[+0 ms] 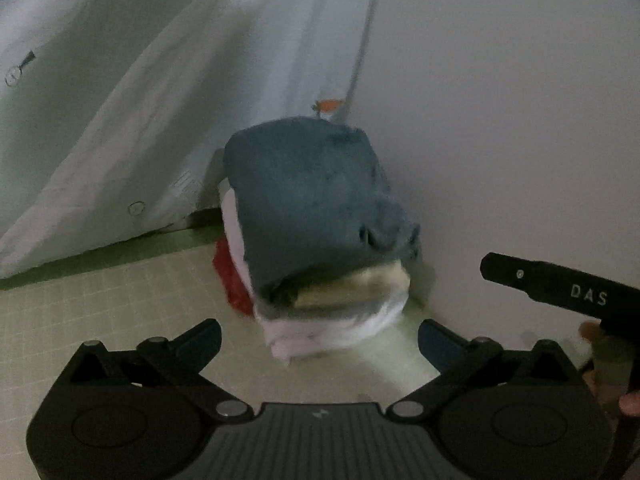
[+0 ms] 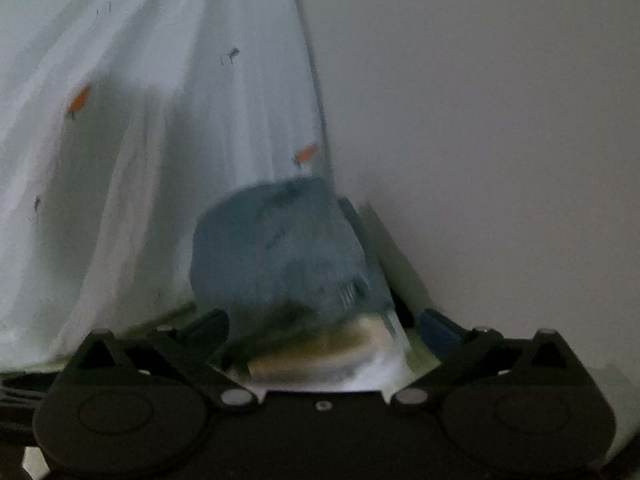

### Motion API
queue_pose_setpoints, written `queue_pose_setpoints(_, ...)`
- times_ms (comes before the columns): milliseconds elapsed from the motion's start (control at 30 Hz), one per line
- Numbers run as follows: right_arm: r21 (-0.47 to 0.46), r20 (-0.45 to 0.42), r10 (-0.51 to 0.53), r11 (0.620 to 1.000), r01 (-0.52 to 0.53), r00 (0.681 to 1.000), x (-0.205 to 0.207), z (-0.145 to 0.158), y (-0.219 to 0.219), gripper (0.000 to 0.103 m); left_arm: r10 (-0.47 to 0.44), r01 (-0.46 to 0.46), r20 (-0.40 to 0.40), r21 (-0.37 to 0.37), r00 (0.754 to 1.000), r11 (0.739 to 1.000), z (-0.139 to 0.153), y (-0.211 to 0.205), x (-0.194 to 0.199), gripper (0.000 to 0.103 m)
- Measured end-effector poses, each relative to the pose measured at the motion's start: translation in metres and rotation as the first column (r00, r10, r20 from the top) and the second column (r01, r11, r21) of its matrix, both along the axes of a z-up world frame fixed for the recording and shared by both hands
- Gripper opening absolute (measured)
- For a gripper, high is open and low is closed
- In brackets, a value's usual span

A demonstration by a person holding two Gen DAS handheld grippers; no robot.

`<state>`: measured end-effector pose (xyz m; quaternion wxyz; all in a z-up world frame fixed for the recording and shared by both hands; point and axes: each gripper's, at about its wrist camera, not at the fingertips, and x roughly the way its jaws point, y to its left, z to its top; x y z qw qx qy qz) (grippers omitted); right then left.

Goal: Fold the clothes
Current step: 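Carry the folded jeans with both grippers onto the stack of folded clothes, then open both grippers and withdraw from the clothes stack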

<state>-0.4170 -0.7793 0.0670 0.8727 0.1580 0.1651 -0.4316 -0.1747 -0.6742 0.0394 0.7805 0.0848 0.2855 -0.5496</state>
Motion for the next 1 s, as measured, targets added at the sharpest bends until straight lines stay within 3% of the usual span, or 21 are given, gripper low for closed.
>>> queue_pose_setpoints(133, 0.015, -0.09, 0.019, 1.0, -0.018, 0.996, -0.018, -0.018, 0.03, 0.103, -0.024, 0.018, 0.059, 0.088, 0.998, 0.996, -0.015, 0.019, -0.024, 0.103)
queue_pose_setpoints(333, 0.094, -0.166, 0.042, 0.995, -0.026, 0.985, -0.041, -0.041, 0.059, 0.103, -0.05, 0.049, 0.008, 0.136, 0.999, 0.99, -0.031, 0.039, -0.048, 0.103)
queue_pose_setpoints(1000, 0.11, -0.144, 0.088, 0.991, -0.072, 0.986, -0.058, -0.043, 0.088, 0.103, -0.06, 0.054, 0.048, 0.12, 0.997, 0.991, -0.023, 0.064, -0.074, 0.103)
